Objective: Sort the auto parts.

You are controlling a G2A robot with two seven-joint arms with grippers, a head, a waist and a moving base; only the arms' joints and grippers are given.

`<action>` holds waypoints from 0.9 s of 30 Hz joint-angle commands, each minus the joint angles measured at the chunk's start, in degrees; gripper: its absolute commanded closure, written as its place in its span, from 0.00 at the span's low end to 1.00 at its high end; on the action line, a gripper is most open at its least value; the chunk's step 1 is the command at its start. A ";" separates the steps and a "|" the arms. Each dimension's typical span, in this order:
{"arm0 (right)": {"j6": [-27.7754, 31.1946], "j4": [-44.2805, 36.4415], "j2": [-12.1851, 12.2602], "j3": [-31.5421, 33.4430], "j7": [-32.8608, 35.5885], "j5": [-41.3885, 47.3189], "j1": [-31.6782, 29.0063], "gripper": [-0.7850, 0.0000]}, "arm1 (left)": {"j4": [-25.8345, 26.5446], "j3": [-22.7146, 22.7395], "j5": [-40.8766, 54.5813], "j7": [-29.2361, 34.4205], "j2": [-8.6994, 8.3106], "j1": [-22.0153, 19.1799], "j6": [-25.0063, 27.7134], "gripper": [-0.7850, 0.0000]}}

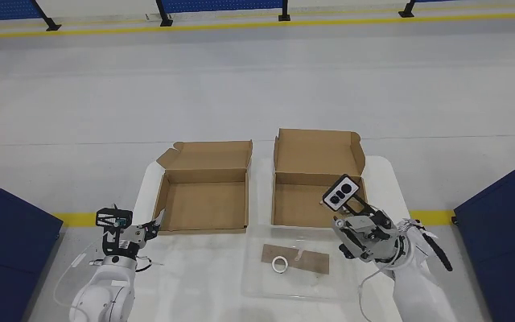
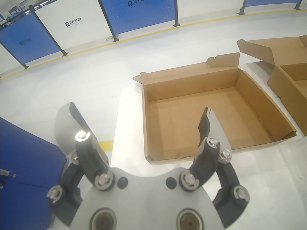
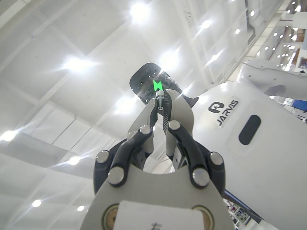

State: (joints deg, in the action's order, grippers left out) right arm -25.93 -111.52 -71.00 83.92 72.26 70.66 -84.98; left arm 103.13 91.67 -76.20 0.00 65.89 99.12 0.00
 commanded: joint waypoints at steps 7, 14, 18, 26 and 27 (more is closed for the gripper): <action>-0.20 -0.17 0.53 1.43 0.49 -2.04 -0.37 1.00 | 0.00 0.00 0.00 0.00 0.00 0.00 0.00 0.00; 0.09 -0.34 0.56 1.46 -0.52 -2.62 -0.38 1.00 | 0.00 0.00 0.00 0.00 0.00 0.00 0.00 0.00; -0.16 -1.65 1.27 2.71 -3.34 -10.11 -0.37 1.00 | 0.00 0.00 0.00 0.00 0.00 0.00 0.00 0.00; -1.55 -3.58 3.19 6.03 -2.65 -24.87 -1.06 1.00 | 0.00 0.00 0.00 0.00 0.00 0.00 0.00 0.00; -1.45 -3.57 3.31 6.23 -2.57 -25.05 -1.25 1.00 | 0.00 0.00 0.00 0.00 0.00 0.00 0.00 0.00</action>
State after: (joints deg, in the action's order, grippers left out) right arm -27.43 -115.06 -67.84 89.93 69.56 46.00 -86.03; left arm 103.13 91.67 -76.20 0.00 65.89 99.12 0.00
